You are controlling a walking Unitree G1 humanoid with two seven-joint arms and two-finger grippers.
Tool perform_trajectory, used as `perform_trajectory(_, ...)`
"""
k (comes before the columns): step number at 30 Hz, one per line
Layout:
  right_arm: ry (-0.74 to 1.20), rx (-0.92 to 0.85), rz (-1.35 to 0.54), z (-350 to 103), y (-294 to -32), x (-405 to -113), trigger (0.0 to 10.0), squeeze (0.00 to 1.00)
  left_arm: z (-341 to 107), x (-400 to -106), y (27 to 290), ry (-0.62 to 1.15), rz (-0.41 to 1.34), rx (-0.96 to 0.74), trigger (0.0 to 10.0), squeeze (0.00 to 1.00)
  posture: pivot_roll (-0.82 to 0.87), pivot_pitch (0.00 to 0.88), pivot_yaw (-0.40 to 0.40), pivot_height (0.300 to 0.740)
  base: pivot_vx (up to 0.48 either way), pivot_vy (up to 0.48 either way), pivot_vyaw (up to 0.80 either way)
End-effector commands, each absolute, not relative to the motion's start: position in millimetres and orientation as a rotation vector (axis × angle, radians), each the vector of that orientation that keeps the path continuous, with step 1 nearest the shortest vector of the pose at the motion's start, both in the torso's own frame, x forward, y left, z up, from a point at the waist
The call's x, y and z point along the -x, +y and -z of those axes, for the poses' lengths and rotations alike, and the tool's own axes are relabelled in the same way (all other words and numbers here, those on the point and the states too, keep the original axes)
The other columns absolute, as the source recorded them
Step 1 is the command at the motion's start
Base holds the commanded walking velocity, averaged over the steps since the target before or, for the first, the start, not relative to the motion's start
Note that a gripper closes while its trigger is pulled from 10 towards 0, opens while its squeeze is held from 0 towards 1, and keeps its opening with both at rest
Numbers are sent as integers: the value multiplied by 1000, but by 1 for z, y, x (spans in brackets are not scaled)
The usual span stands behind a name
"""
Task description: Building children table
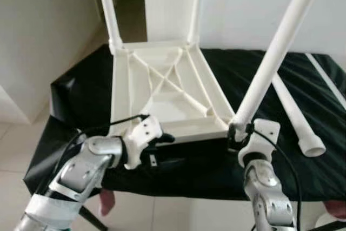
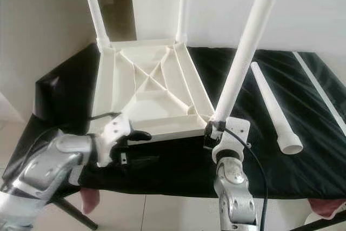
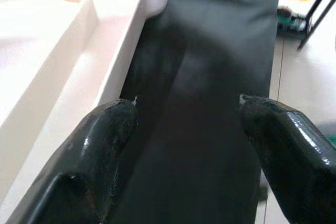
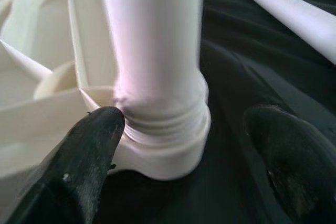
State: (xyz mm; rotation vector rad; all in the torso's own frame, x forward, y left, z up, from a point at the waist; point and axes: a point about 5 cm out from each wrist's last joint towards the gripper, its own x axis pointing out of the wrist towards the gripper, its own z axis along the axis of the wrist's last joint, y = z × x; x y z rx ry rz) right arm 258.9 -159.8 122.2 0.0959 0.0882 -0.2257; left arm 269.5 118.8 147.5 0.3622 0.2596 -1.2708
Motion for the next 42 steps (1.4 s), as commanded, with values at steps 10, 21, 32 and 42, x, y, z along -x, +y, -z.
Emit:
perform_trajectory(10, 134, -107, 210, -114, -155, -260, 10000, 0, -144, -299, 157, 329, 1159, -383, 10000, 0, 29, 0, -9, 740, 0, 0, 0)
perform_trajectory(21, 155, -97, 207, -108, -155, -262, 10000, 0, -164, -336, 165, 224, 1012, -367, 10000, 0, 14, 0, 8, 740, 0, 0, 0)
perform_trajectory(32, 211, -63, 168, -99, -156, -259, 10000, 0, -171, -367, 167, 169, 822, -389, 10000, 0, -14, 0, 22, 740, 0, 0, 0)
perform_trajectory(42, 191, -57, 198, -104, -164, -264, 10000, 0, -144, -376, 155, 217, 682, -572, 10000, 0, -19, 0, 28, 740, 0, 0, 0)
